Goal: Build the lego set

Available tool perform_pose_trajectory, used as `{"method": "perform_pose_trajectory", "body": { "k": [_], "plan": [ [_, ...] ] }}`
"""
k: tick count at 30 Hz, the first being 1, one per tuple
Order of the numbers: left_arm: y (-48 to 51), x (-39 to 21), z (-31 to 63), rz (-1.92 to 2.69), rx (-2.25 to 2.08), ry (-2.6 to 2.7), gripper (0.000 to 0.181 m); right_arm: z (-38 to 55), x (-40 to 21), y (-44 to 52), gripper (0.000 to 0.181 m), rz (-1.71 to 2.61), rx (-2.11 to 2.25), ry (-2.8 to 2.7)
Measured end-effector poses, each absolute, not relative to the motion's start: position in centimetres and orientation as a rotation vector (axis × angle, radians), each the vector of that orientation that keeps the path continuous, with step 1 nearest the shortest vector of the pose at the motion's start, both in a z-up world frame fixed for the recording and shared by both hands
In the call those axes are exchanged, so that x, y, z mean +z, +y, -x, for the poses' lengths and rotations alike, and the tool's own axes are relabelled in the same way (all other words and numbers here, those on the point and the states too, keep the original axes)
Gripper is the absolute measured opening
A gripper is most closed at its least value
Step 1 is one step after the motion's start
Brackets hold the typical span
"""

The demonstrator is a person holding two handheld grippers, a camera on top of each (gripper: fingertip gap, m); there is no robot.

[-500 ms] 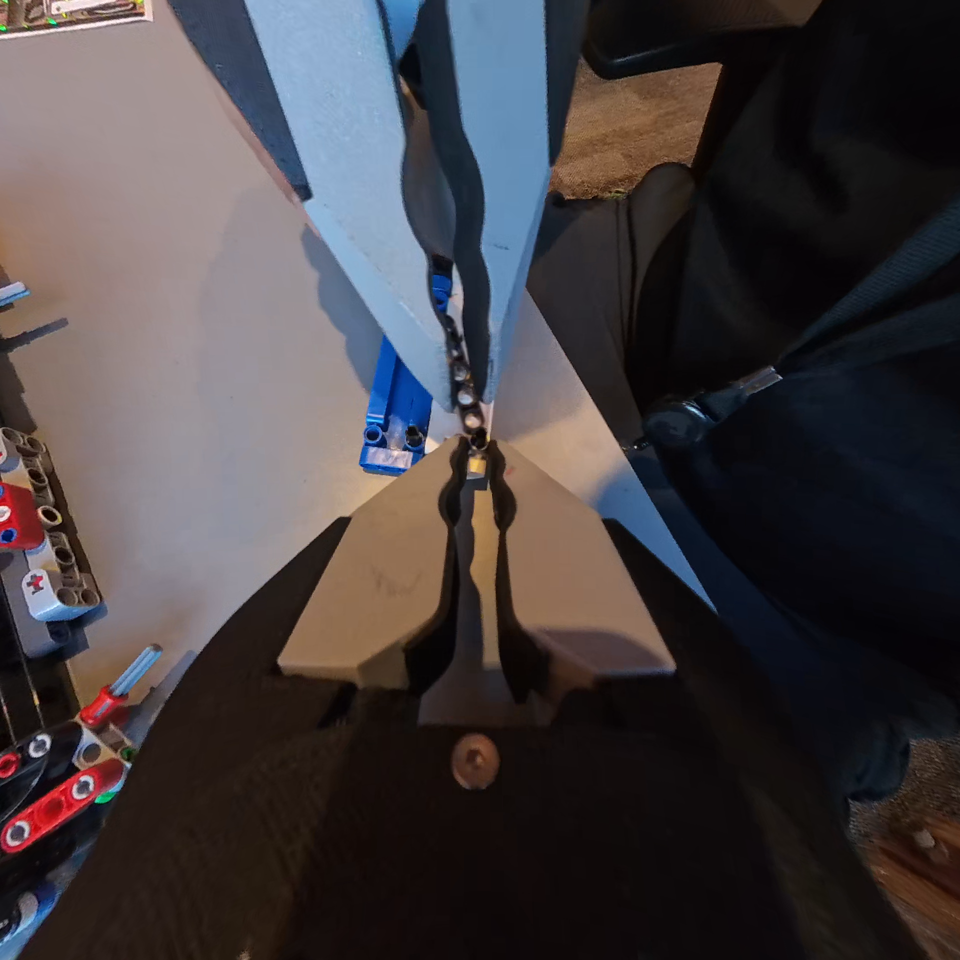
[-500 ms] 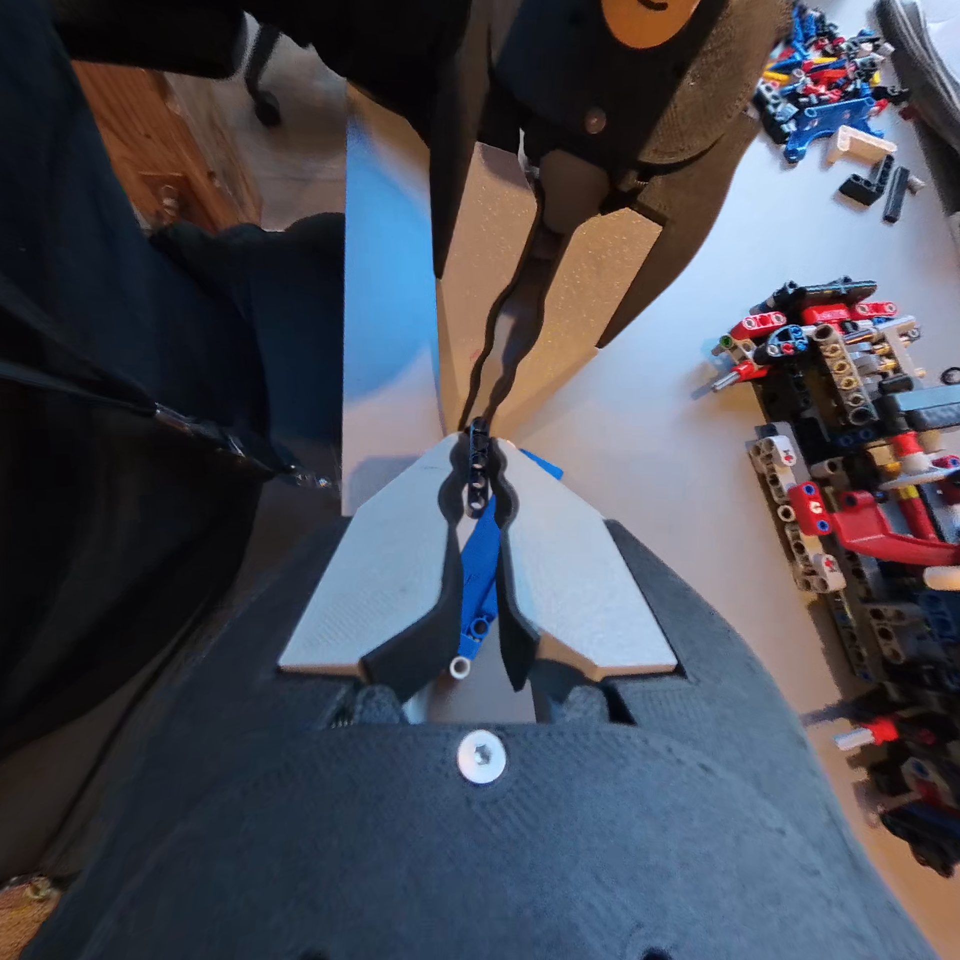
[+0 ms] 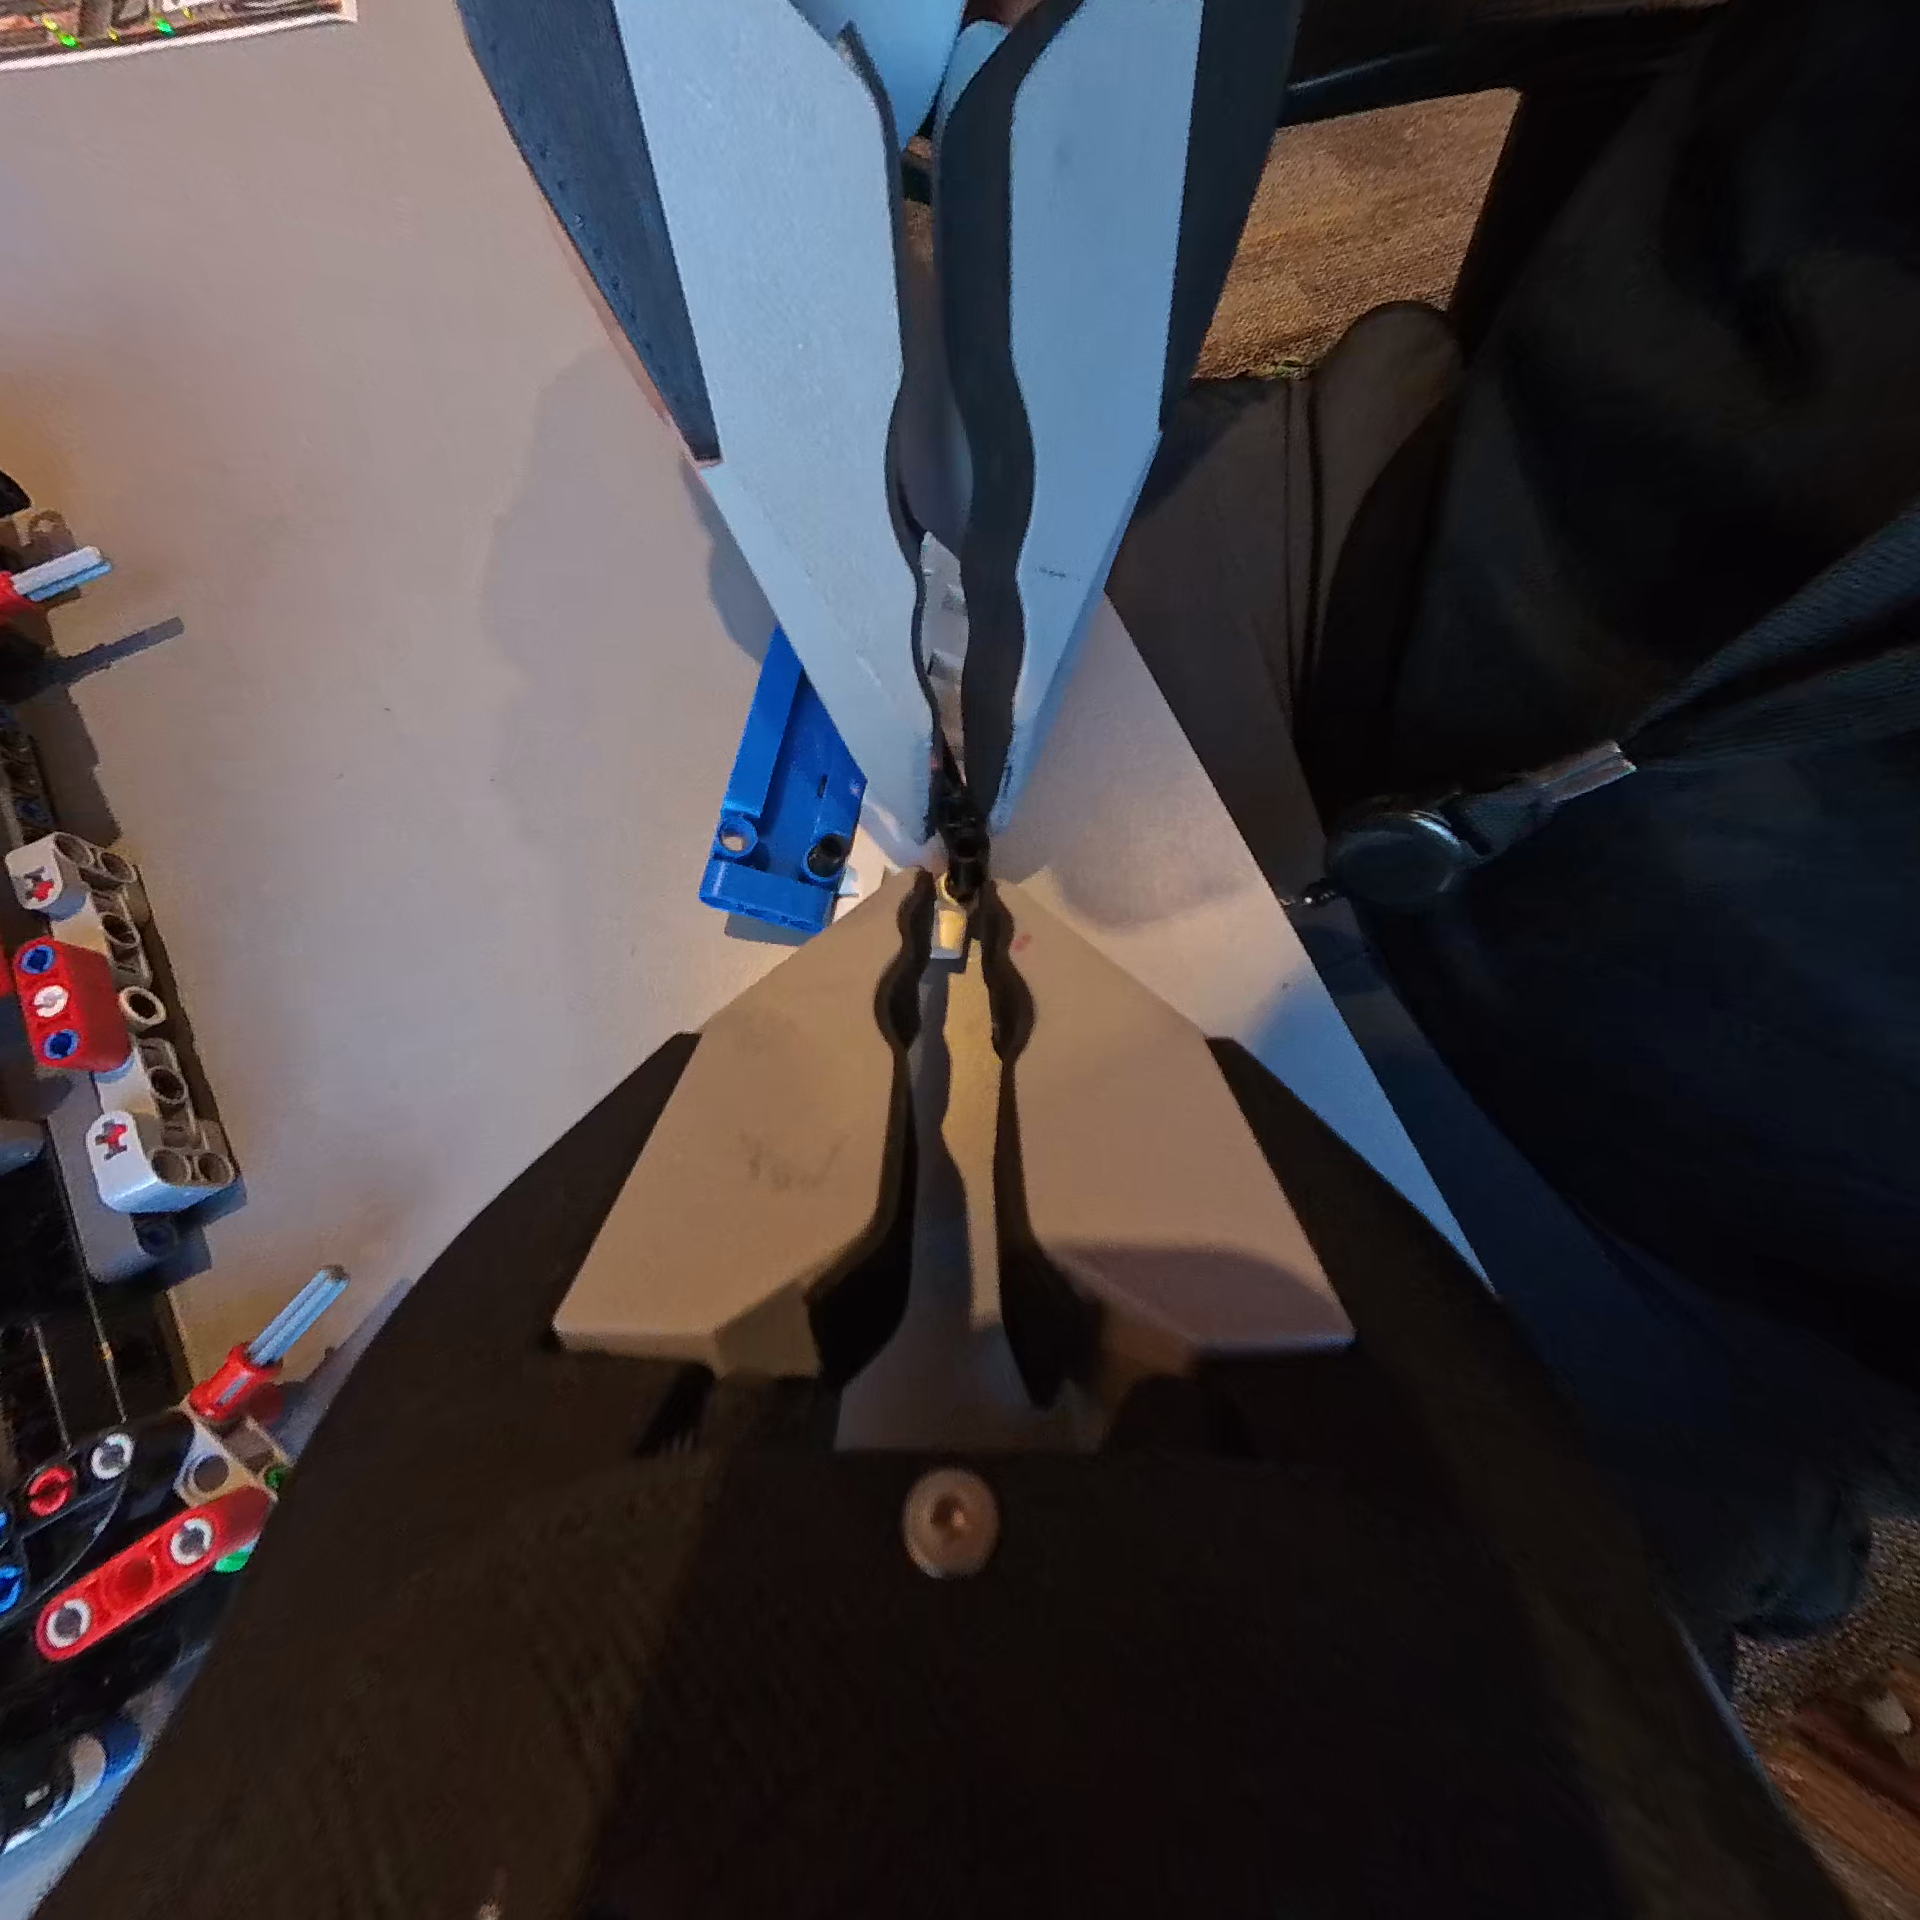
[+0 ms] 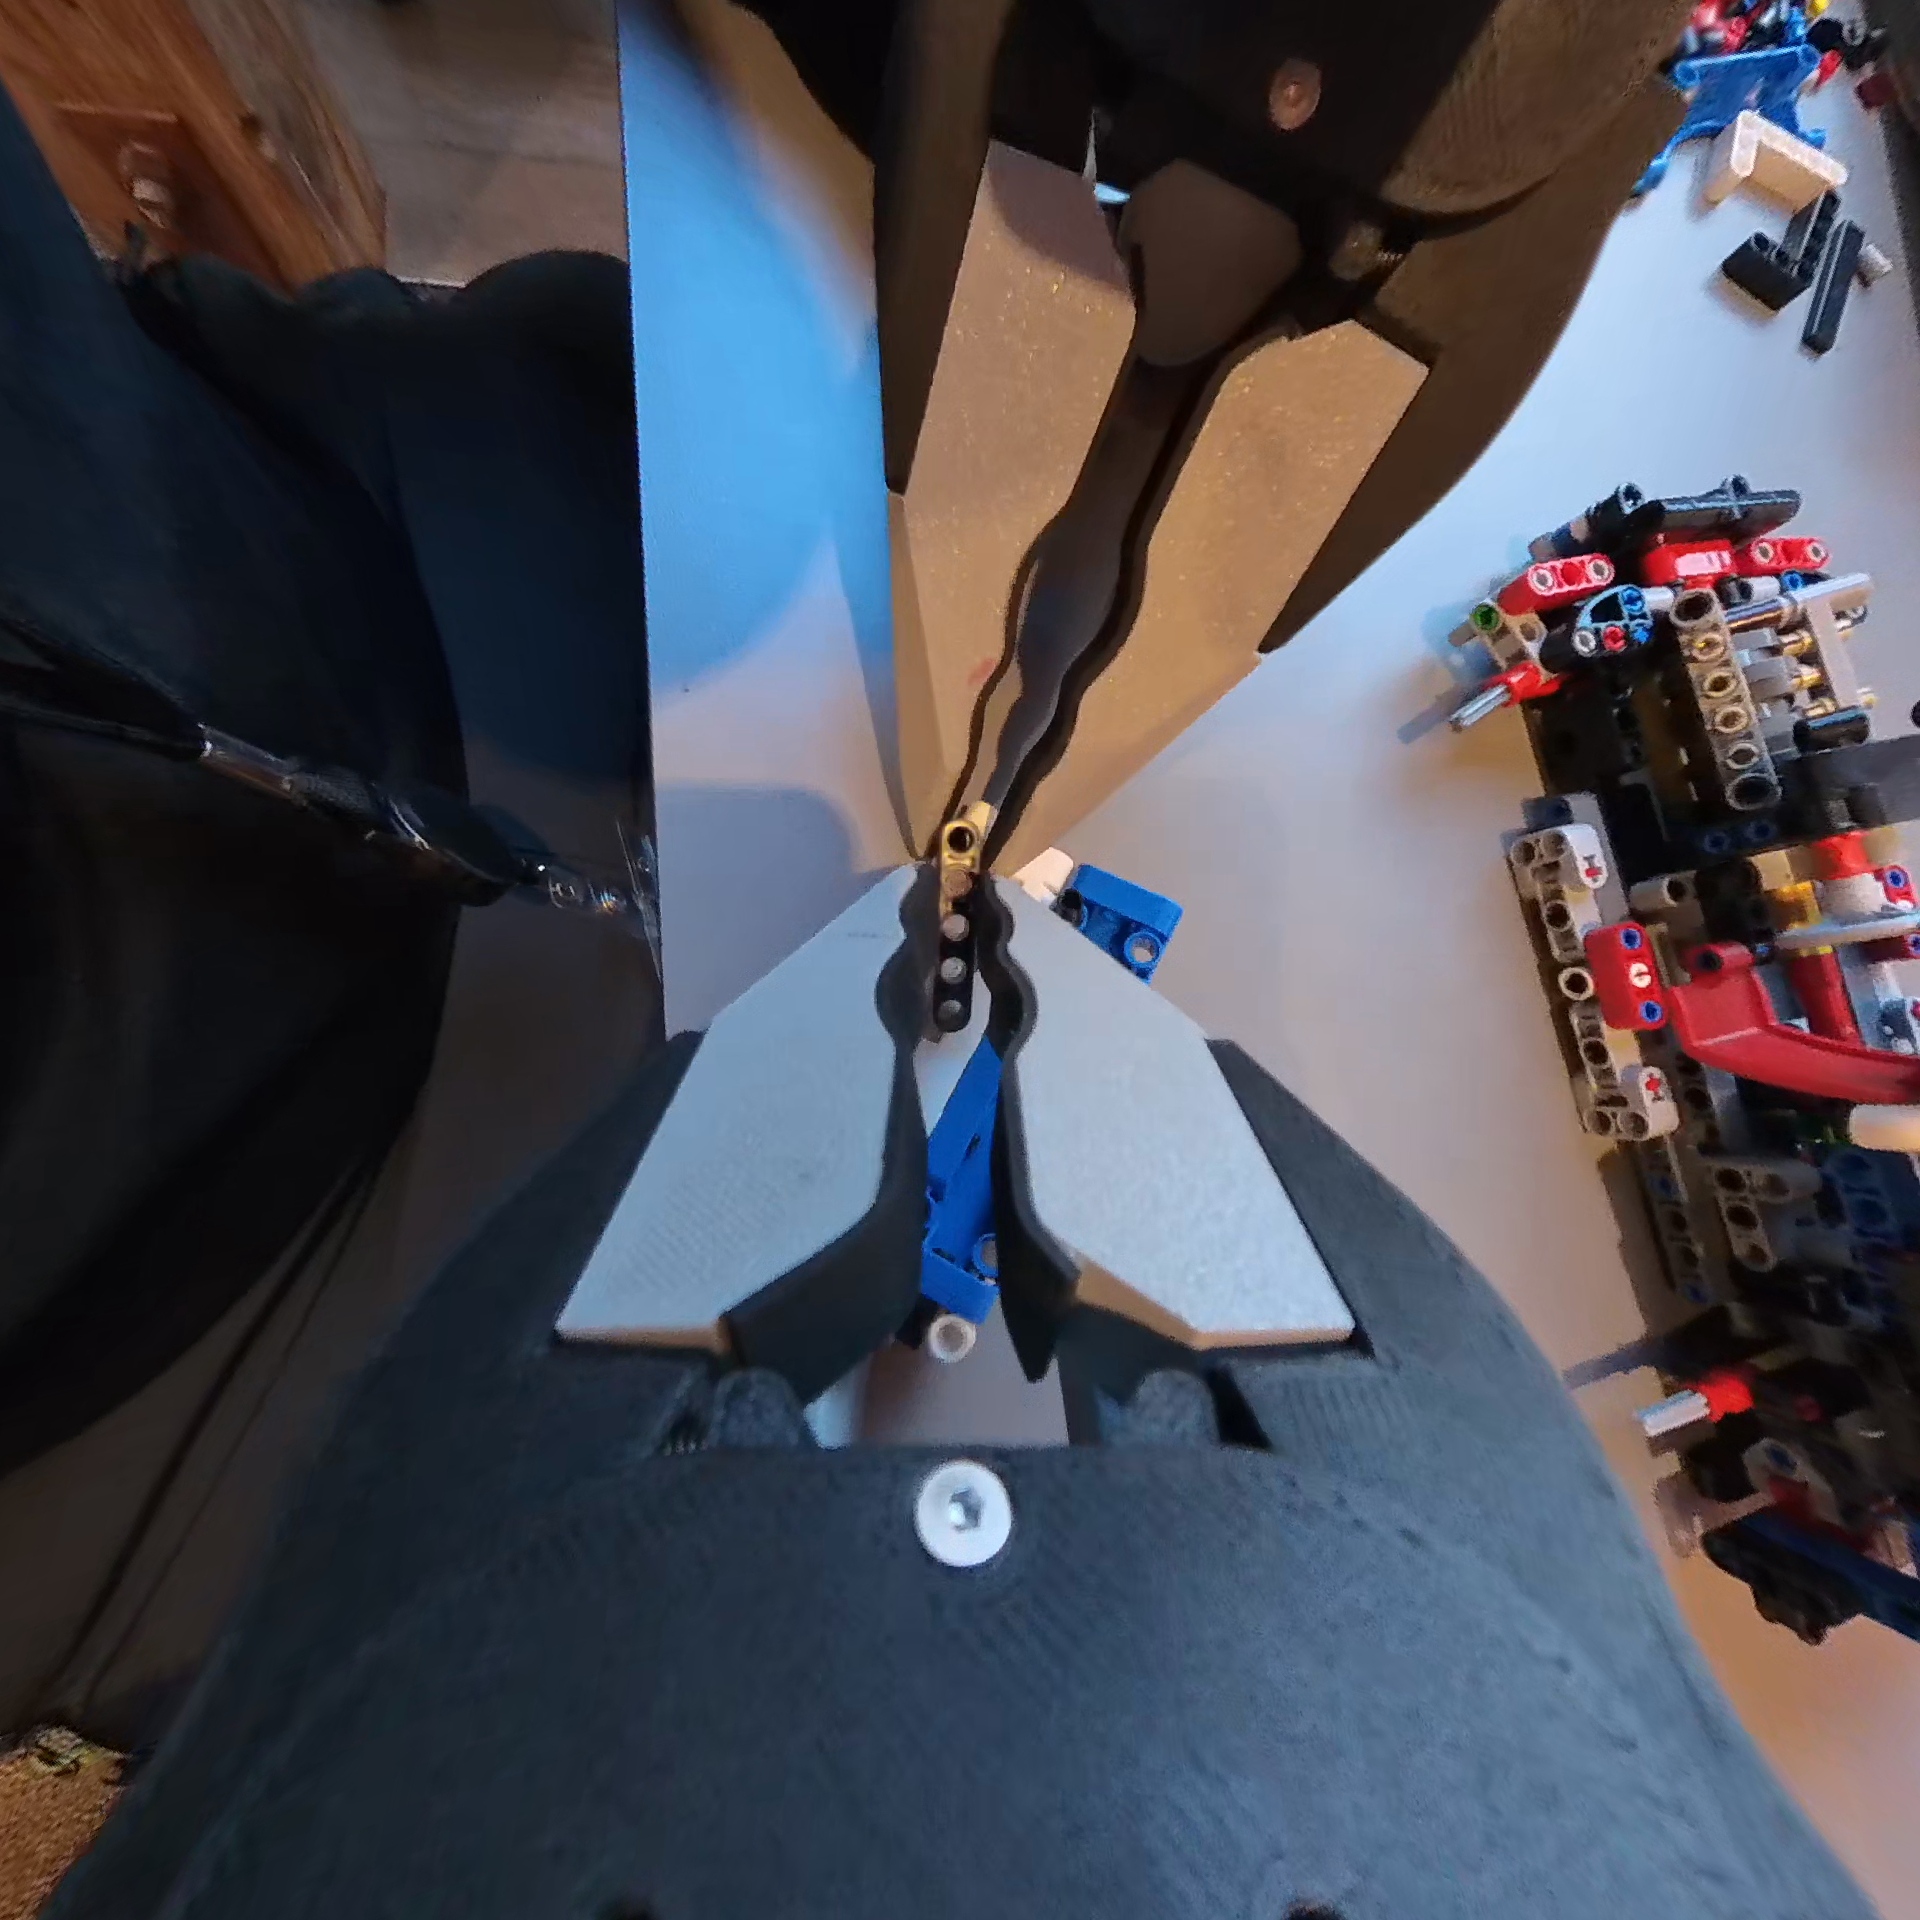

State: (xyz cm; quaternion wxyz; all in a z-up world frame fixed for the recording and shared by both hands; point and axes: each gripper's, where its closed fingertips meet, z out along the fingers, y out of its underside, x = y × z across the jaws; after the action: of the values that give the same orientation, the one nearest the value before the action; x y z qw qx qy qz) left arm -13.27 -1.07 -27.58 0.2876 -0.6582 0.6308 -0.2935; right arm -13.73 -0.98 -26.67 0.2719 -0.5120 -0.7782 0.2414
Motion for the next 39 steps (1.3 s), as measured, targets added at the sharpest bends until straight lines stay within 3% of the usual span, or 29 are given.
{"method": "perform_pose_trajectory", "body": {
  "k": [9,27,39],
  "plan": [
    [-1.3,-27.5,13.4,1.745,-0.774,1.695,0.022,13.8,-26.7,-0.6,0.005,1.414,0.645,-2.070],
    [-0.4,-26.8,13.1,1.744,-0.747,1.592,0.005,13.9,-26.5,-0.3,0.005,1.438,0.684,-2.022],
    [-0.3,-26.8,13.2,1.725,-0.705,1.600,0.004,14.0,-25.5,-0.5,0.005,1.424,0.831,-1.941]
  ]
}}
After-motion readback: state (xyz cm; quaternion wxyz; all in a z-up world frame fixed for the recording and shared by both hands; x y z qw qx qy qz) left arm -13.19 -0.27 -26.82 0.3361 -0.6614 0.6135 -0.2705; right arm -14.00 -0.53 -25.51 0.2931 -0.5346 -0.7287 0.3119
